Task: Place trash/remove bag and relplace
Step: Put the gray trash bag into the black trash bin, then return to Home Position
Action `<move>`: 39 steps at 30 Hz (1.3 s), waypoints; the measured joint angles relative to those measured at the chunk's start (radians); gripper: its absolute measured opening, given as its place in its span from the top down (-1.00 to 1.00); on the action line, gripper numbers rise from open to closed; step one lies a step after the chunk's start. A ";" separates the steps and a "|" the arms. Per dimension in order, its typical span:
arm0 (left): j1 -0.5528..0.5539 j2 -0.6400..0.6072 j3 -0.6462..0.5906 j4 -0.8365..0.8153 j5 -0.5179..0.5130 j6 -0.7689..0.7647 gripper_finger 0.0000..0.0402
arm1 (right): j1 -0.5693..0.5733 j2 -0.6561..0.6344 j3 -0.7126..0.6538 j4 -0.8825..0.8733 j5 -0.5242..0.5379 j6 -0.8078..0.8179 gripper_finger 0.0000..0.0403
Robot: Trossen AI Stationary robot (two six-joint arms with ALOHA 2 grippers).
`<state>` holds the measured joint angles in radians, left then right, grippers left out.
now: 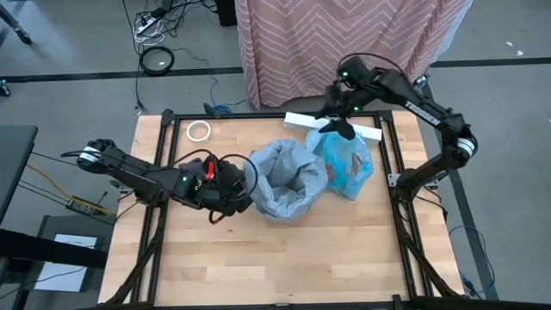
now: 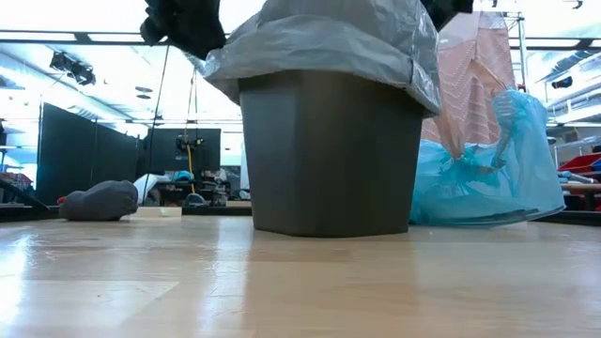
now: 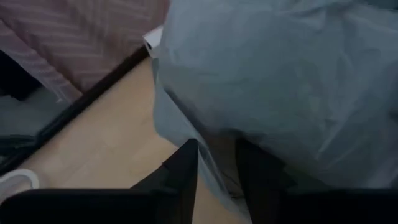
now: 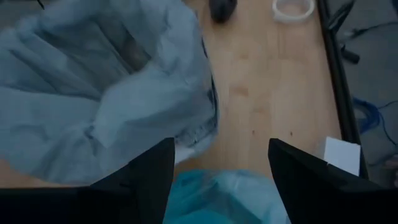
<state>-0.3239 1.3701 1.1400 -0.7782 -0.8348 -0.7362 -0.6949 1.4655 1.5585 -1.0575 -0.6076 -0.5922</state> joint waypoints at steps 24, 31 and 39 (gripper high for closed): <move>0.052 0.000 0.122 -0.131 0.428 0.148 -0.31 | 0.000 -0.184 0.000 -0.128 -0.043 0.104 -0.33; 0.057 0.002 0.024 -0.217 0.350 -0.013 -0.36 | 0.006 -0.184 0.000 -0.182 -0.137 0.171 -0.33; -0.055 -0.039 0.011 0.087 0.270 -0.138 -0.31 | 0.071 -0.237 -0.001 -0.204 -0.595 0.222 -0.18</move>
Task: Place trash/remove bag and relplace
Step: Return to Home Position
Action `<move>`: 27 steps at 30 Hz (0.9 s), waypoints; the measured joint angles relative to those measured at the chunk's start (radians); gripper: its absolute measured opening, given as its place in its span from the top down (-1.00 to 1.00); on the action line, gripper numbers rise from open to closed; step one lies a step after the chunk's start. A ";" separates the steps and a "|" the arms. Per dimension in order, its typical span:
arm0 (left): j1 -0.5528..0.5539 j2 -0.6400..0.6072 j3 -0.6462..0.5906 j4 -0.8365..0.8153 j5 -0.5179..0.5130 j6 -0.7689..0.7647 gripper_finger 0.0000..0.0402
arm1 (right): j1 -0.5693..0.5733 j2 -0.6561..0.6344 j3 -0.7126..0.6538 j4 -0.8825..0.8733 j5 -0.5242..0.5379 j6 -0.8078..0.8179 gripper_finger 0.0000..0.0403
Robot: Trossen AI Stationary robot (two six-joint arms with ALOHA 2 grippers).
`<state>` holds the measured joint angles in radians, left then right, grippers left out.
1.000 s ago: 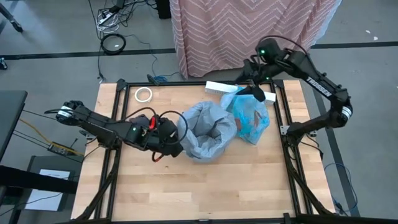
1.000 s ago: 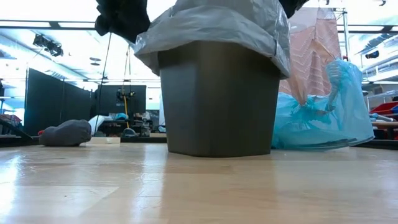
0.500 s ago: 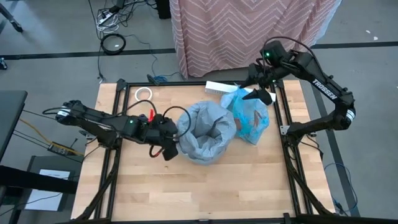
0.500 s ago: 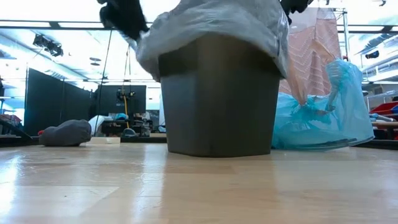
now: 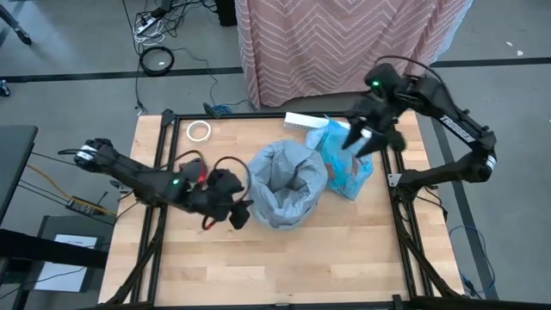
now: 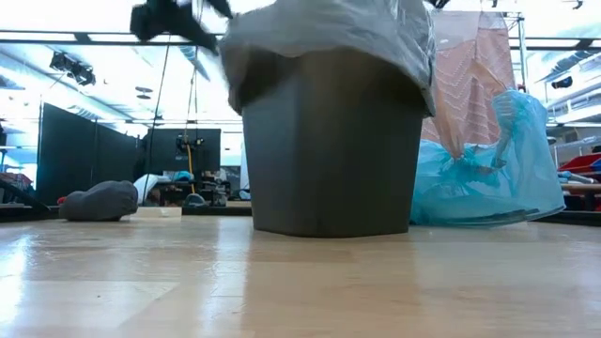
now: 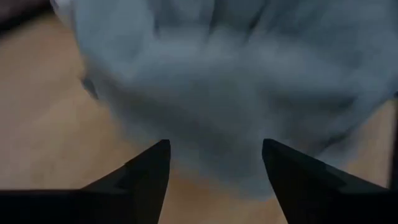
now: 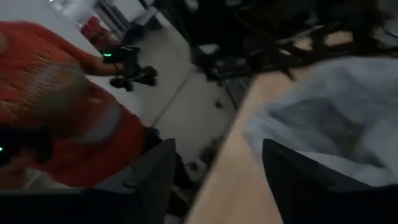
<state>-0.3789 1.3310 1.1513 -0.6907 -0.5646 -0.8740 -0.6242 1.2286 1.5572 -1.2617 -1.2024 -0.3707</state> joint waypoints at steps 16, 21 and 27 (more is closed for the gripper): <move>-0.141 -0.553 0.197 -0.037 -0.507 0.502 -0.24 | -0.147 -0.609 -0.014 0.271 0.421 0.212 0.15; -0.141 -0.720 -0.001 -0.080 -0.544 0.429 -0.24 | -0.134 -0.839 -0.227 0.383 0.431 0.321 0.15; -0.141 -0.875 -0.351 0.201 -0.493 0.407 -0.24 | -0.117 -1.081 -0.767 0.852 0.389 0.654 0.15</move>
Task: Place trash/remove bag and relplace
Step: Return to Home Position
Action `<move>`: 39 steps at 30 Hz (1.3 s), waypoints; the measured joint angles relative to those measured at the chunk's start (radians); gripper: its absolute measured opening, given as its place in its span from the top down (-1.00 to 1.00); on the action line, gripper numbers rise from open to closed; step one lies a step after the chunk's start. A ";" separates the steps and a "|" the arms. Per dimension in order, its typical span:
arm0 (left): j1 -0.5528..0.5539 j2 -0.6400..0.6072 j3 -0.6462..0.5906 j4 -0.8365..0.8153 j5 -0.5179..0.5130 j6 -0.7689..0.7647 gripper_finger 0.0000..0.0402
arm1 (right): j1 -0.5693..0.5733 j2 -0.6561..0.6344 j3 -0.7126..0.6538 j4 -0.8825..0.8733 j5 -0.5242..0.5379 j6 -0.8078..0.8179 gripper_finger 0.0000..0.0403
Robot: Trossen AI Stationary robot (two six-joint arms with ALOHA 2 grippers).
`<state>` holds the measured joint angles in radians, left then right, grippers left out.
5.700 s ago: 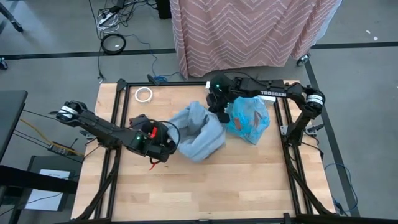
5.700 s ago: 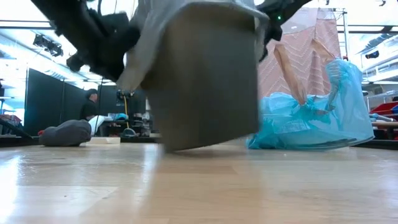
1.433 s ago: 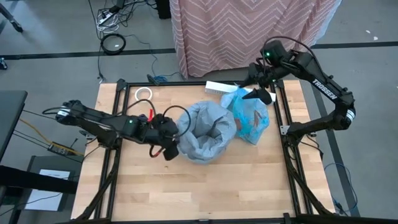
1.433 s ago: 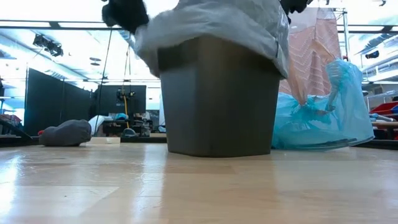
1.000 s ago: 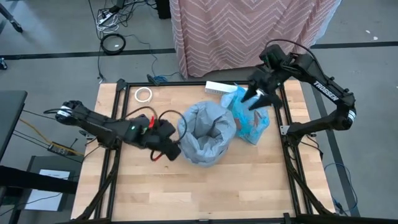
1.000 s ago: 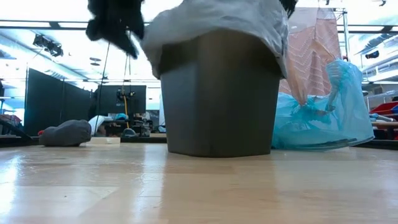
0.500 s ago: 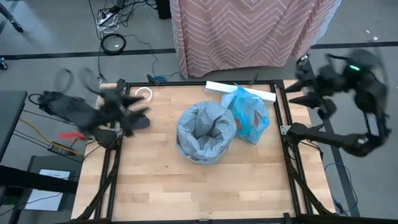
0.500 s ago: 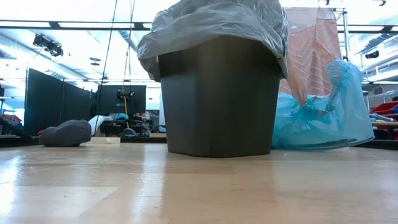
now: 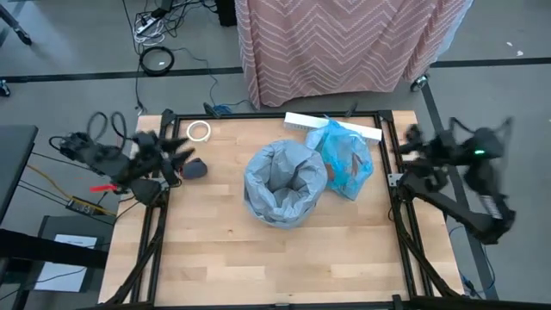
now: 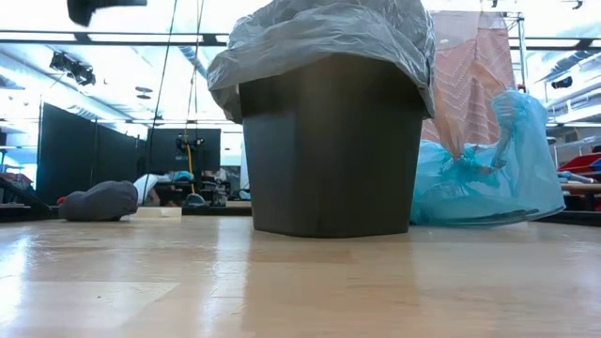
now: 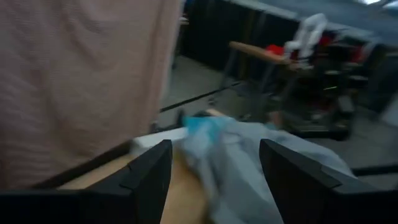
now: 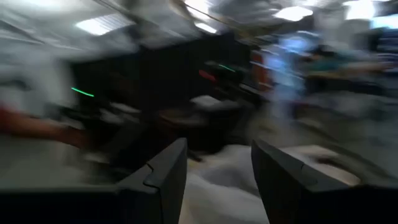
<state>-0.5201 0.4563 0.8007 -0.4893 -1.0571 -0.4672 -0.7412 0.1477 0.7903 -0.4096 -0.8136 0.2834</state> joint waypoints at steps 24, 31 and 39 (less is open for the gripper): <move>-0.083 -0.225 -0.792 0.725 0.299 0.119 -0.09 | 0.063 -0.139 -0.781 1.205 -0.318 0.484 0.15; -0.121 -0.226 -0.792 0.673 0.225 0.138 0.02 | 0.087 -0.140 -0.781 0.633 -0.196 0.134 0.15; -0.124 -0.226 -0.792 0.679 0.158 0.170 0.09 | 0.122 -0.141 -0.781 0.514 -0.160 -0.010 0.15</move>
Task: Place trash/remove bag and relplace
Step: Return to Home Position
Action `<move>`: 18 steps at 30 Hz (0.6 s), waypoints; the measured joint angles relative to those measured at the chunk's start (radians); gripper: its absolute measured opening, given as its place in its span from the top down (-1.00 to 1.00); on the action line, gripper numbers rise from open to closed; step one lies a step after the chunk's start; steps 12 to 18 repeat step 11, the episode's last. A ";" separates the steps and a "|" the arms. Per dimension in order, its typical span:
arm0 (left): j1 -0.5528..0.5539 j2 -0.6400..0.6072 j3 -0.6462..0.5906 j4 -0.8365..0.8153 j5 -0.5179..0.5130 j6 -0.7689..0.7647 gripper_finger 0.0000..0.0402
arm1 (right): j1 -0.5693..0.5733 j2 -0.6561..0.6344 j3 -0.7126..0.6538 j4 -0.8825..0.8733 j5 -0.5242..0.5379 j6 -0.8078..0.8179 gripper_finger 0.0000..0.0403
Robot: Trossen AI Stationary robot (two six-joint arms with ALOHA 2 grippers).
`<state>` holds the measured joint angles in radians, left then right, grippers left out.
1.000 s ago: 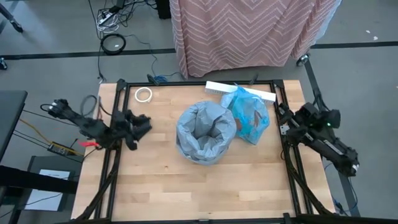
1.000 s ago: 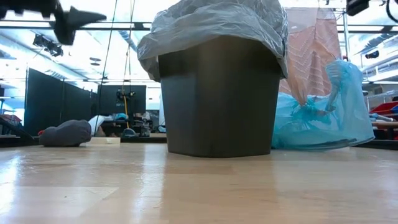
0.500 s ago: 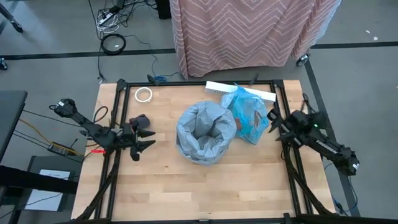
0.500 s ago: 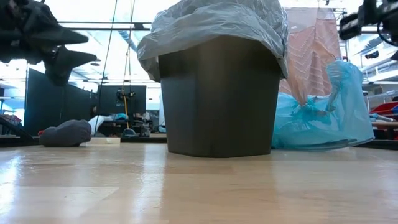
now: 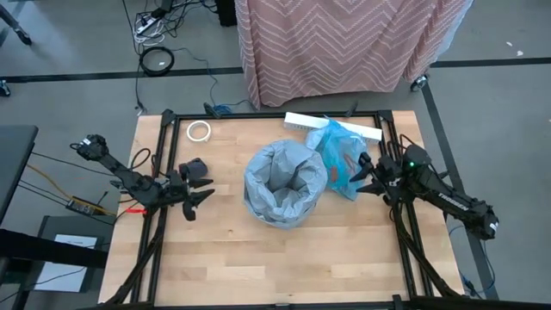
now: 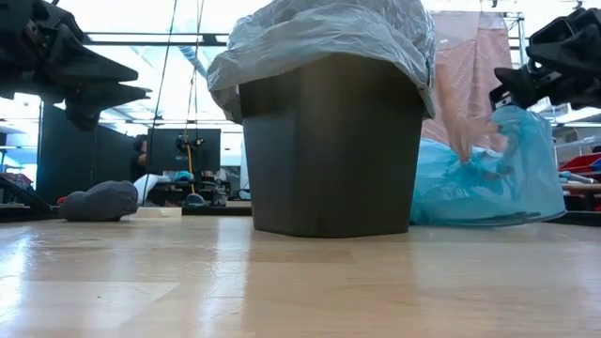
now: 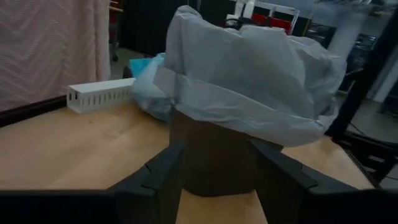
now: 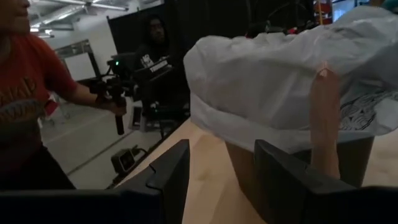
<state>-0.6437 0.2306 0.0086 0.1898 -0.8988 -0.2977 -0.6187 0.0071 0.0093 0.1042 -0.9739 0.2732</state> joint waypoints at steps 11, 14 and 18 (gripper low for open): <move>0.000 0.000 0.000 0.015 -0.033 0.004 0.09 | 0.027 0.000 0.000 -0.009 0.011 -0.032 0.15; 0.000 0.000 0.000 0.015 -0.033 0.004 0.09 | 0.027 0.000 0.000 -0.009 0.011 -0.032 0.15; 0.000 0.000 0.000 0.015 -0.033 0.004 0.09 | 0.027 0.000 0.000 -0.009 0.011 -0.032 0.15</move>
